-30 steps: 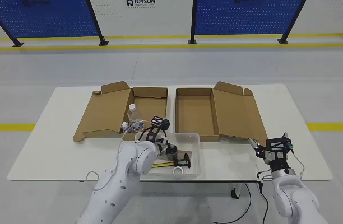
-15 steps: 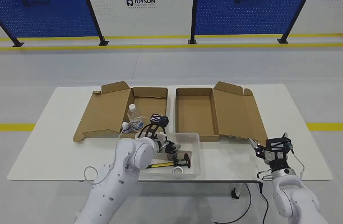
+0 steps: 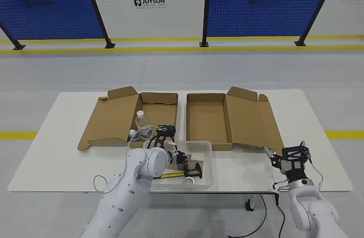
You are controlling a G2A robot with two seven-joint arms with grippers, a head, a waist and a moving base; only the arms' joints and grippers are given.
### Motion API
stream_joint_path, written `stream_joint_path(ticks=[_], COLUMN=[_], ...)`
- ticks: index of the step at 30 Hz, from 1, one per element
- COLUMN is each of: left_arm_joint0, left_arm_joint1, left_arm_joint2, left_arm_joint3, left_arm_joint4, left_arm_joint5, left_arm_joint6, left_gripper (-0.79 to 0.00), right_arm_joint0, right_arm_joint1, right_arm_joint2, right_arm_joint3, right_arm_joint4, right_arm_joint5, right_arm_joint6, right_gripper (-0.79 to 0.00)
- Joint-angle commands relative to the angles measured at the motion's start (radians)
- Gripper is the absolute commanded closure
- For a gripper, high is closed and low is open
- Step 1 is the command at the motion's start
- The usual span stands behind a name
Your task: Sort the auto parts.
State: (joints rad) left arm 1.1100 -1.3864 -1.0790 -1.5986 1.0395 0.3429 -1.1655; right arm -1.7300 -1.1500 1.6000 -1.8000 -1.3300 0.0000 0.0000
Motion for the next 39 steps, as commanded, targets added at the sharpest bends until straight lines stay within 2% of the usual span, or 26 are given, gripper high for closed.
stream_joint_path(ticks=[1,5,8,10,12,16,22,27,38,39], left_arm_joint0=[-0.015,-0.037,-0.049,-0.055,-0.057,-0.06,-0.072,-0.093,-0.148,-0.153], left_arm_joint1=[-0.003,-0.006,-0.007,-0.007,-0.007,-0.006,-0.008,-0.012,-0.032,-0.034], left_arm_joint2=[0.003,0.008,0.011,0.011,0.013,0.013,0.025,0.043,0.093,0.097], left_arm_joint3=[0.024,0.057,0.075,0.085,0.088,0.087,0.111,0.151,0.242,0.251], left_arm_joint4=[-0.007,-0.011,-0.013,-0.015,-0.012,-0.001,0.005,0.013,-0.02,-0.02], left_arm_joint5=[0.029,0.049,0.055,0.055,0.055,0.058,0.056,0.063,0.079,0.078], left_arm_joint6=[-0.013,-0.022,-0.039,-0.054,-0.059,-0.07,-0.088,-0.096,-0.091,-0.093], left_gripper=[-0.785,-0.785,-0.674,-0.677,-0.643,-0.526,-0.514,-0.397,-0.299,-0.268], right_arm_joint0=[0.0,0.0,0.0,0.0,0.0,0.0,0.0,0.0,0.0,0.0], right_arm_joint1=[0.0,0.0,0.0,0.0,0.0,0.0,0.0,0.0,0.0,0.0], right_arm_joint2=[0.0,0.0,0.0,0.0,0.0,0.0,0.0,0.0,0.0,0.0], right_arm_joint3=[0.0,0.0,0.0,0.0,0.0,0.0,0.0,0.0,0.0,0.0], right_arm_joint4=[0.0,0.0,0.0,0.0,0.0,0.0,0.0,0.0,0.0,0.0], right_arm_joint5=[0.0,0.0,0.0,0.0,0.0,0.0,0.0,0.0,0.0,0.0], right_arm_joint6=[0.0,0.0,0.0,0.0,0.0,0.0,0.0,0.0,0.0,0.0], right_gripper=[-0.785,-0.785,-0.785,-0.785,-0.785,-0.785,-0.785,-0.785,-0.785,-0.785])
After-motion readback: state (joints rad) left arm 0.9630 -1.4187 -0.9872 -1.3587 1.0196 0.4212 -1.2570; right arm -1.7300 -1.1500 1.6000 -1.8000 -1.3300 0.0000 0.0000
